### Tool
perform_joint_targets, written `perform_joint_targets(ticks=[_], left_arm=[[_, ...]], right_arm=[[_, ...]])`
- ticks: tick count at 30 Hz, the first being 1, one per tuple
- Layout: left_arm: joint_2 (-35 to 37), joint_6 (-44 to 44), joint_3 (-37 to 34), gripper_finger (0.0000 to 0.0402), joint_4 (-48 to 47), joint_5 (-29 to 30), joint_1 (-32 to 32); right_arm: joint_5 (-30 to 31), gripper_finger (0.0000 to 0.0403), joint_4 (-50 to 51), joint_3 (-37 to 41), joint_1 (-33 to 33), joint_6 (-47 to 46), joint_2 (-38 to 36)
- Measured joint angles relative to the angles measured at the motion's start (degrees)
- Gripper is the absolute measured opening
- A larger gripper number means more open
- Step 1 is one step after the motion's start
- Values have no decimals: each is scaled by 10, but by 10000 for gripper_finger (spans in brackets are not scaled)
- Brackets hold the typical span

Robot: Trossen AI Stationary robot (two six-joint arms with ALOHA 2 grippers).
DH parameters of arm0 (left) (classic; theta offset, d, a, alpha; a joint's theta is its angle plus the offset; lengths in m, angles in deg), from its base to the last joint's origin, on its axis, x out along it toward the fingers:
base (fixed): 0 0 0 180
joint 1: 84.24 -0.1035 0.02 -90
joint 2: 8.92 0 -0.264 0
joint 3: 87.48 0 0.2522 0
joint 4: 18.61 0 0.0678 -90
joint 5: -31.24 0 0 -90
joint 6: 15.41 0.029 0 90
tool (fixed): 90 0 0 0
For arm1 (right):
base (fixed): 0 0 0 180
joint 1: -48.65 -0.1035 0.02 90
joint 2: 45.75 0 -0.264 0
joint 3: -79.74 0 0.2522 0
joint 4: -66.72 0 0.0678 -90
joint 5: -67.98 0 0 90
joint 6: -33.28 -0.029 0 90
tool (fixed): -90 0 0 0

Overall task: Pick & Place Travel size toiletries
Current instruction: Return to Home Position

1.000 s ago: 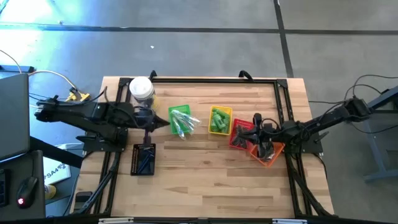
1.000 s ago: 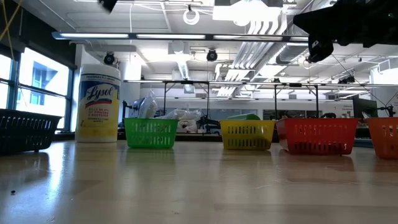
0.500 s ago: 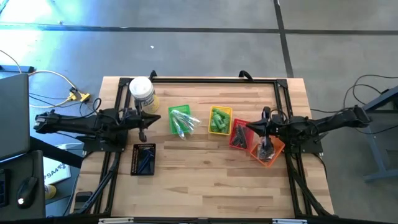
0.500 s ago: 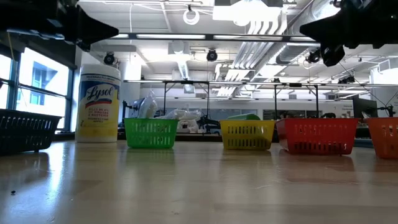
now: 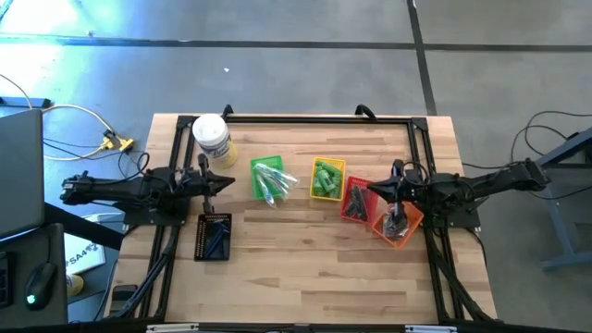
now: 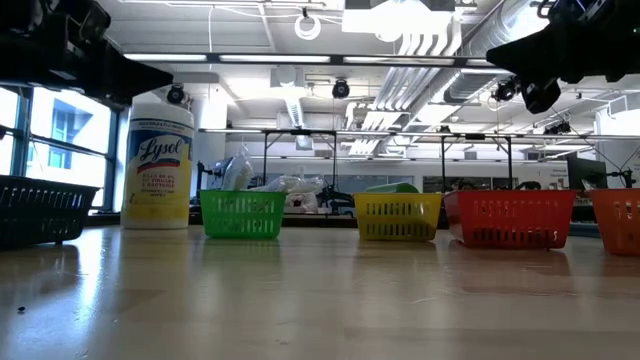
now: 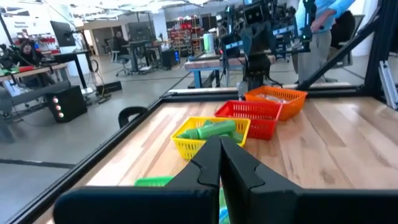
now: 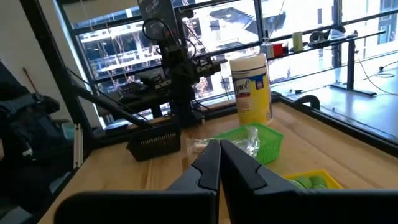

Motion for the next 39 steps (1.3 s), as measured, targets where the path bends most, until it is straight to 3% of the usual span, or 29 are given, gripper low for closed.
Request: perform_joint_targets(ticks=[8,15,18,32,39], left_arm=[[65,0,0,0,-66,9,0],[64,21,-6,0,-68,-17,0],[64,26,-7,0,-63,-32,0],[64,11,-7,0,-112,-56,0],[64,9,-6,0,-125,-45,0]], right_arm=[[45,2,80,0,-18,20,-112],[17,2,123,37,-17,56,-203],[0,2,101,68,-4,63,-201],[-27,2,112,68,32,0,-181],[31,2,110,68,32,-44,-181]])
